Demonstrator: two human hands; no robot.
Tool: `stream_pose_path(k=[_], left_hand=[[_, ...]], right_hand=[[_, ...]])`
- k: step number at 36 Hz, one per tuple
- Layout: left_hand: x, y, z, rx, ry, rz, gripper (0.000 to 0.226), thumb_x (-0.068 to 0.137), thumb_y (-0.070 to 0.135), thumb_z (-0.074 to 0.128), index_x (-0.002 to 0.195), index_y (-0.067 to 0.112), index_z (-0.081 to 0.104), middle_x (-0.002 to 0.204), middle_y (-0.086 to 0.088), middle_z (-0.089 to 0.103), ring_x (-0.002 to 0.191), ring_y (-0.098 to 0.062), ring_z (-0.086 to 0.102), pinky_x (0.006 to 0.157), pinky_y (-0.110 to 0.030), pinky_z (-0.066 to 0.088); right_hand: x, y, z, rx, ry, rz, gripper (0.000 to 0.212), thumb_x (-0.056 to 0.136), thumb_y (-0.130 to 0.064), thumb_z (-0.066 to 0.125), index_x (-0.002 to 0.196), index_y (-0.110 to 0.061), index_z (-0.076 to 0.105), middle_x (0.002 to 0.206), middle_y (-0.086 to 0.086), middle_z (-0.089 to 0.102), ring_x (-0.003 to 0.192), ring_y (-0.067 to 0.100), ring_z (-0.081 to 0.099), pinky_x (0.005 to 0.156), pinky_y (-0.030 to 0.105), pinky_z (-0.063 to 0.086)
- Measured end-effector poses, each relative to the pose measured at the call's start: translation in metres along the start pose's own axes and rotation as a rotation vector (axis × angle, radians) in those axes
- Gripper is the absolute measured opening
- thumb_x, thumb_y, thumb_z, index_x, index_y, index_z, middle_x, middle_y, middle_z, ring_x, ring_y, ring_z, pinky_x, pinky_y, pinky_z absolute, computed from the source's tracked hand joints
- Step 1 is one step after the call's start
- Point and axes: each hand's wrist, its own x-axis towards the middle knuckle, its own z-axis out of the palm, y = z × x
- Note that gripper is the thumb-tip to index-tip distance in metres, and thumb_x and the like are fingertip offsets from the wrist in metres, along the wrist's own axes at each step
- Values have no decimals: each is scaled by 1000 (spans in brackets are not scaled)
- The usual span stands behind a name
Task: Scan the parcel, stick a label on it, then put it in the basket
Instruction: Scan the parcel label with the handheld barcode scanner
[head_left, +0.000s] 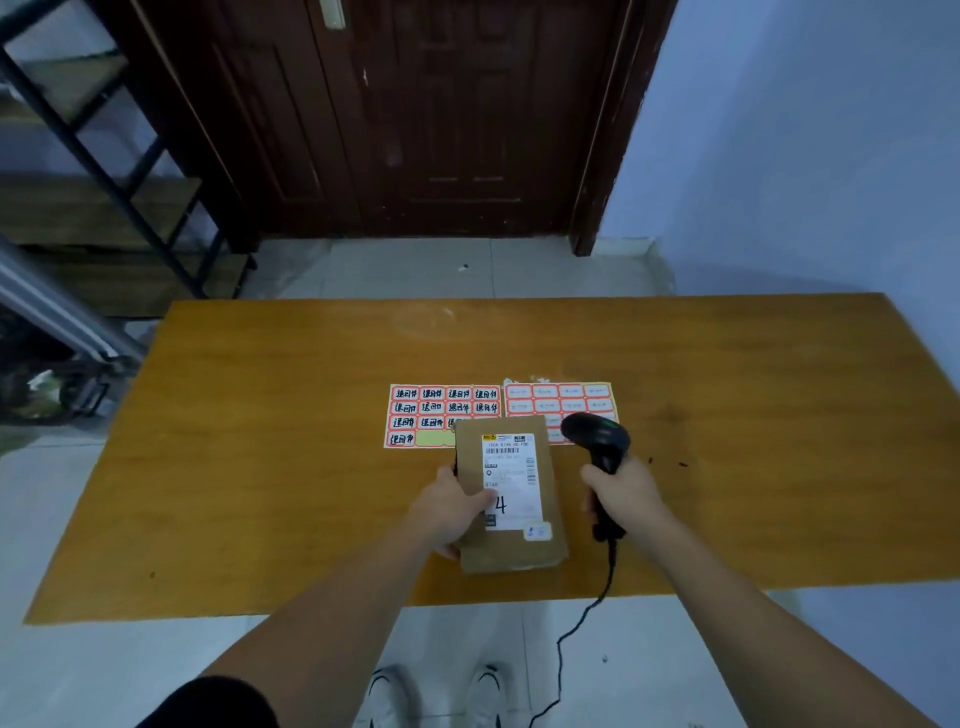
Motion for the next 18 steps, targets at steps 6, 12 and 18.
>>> stream_pose_path(k=[6,12,18], left_hand=[[-2,0,0,-2,1,5,66,96,44,69,147,20,35,150,-8,52,128,-38,60,72,-51,66],[-2,-5,-2,-26,-10,21,64,95,44,70,145,21,38,146,-6,56,125,-35,61,76,-53,66],[1,-8,-4,-49,-24,34,67,94,44,72,146,22,37,147,-5,54,127,-34,60,79,-51,66]], right_hand=[[-41,-37,6,85,-84,-14,27,95,-17,57,71,-4,57,55,13,59,44,23,57,56,35,51],[-68,-55,17,92,-199,12,22,96,-16,55,84,0,65,60,9,68,51,22,65,50,29,56],[-76,-52,25,13,-167,-16,22,95,-18,55,78,-4,61,54,4,61,42,15,56,47,26,52]])
